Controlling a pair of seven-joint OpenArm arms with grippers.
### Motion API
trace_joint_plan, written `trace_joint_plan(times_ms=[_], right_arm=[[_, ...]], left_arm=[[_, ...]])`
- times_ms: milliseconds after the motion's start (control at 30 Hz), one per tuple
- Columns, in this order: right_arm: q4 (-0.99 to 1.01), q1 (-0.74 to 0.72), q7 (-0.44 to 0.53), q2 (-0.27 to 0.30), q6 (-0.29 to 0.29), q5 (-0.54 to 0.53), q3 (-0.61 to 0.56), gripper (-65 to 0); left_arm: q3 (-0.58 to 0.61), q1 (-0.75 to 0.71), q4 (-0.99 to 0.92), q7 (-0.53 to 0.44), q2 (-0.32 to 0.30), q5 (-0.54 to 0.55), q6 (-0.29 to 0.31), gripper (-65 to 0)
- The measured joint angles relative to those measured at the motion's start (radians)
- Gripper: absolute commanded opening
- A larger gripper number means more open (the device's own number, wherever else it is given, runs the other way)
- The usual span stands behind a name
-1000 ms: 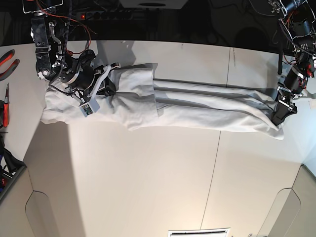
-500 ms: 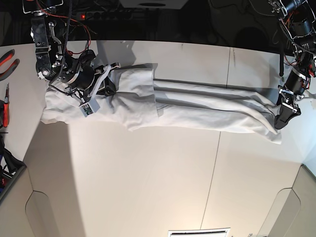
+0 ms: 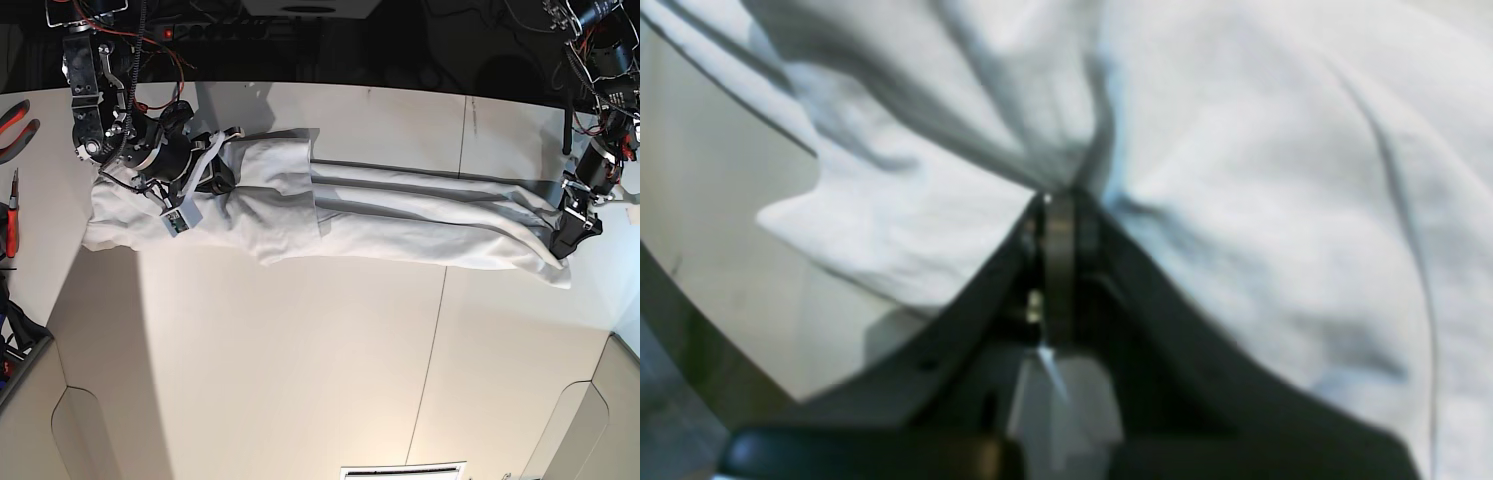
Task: Layout the t-shirt on the table in an organized manner, then fold the t-shirt properly
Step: 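Regrasp the shirt end with the left gripper, then carry the shirt end with the left gripper toward the right gripper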
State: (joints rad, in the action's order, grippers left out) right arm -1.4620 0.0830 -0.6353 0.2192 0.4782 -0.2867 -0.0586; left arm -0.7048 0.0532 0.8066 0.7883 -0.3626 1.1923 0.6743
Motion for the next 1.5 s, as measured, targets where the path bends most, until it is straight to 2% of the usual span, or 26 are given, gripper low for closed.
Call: trace_joint_plan(times_ms=[233, 267, 333, 467, 800, 967, 1067, 1333, 1500], right_arm=[[0.0, 0.0, 0.0, 0.0, 0.0, 0.0, 0.0, -65.0], [0.0, 0.0, 0.0, 0.0, 0.0, 0.0, 0.0, -65.0], [0.0, 0.0, 0.0, 0.0, 0.0, 0.0, 0.0, -65.0], [0.0, 0.0, 0.0, 0.0, 0.0, 0.0, 0.0, -65.0], [0.0, 0.0, 0.0, 0.0, 0.0, 0.0, 0.0, -65.0], [0.0, 0.0, 0.0, 0.0, 0.0, 0.0, 0.0, -65.0], [0.0, 0.0, 0.0, 0.0, 0.0, 0.0, 0.0, -65.0], [0.0, 0.0, 0.0, 0.0, 0.0, 0.003, 0.0, -65.0], [0.0, 0.0, 0.0, 0.0, 0.0, 0.003, 0.0, -65.0]], left_arm=[[0.002, 0.024, 0.0, -0.079, 0.003, -0.13, 0.0, -23.3], [0.002, 0.024, 0.0, -0.079, 0.003, -0.138, 0.0, -25.3], [0.002, 0.024, 0.0, -0.079, 0.003, -0.138, 0.0, -35.9], [0.0, 0.024, 0.0, -0.083, 0.016, -0.131, 0.0, -64.6], [0.001, 0.018, 0.019, -0.077, 0.026, -0.071, 0.0, -65.0], [0.001, 0.002, 0.138, 0.036, 0.031, -0.069, 0.0, -65.0], [0.014, -0.017, 0.229, 0.098, 0.04, -0.021, 0.0, -65.0], [0.227, -0.146, 0.455, 0.116, 0.054, 0.01, 0.004, -65.0], [0.338, -0.156, 0.536, 0.12, 0.118, 0.012, 0.004, -65.0]])
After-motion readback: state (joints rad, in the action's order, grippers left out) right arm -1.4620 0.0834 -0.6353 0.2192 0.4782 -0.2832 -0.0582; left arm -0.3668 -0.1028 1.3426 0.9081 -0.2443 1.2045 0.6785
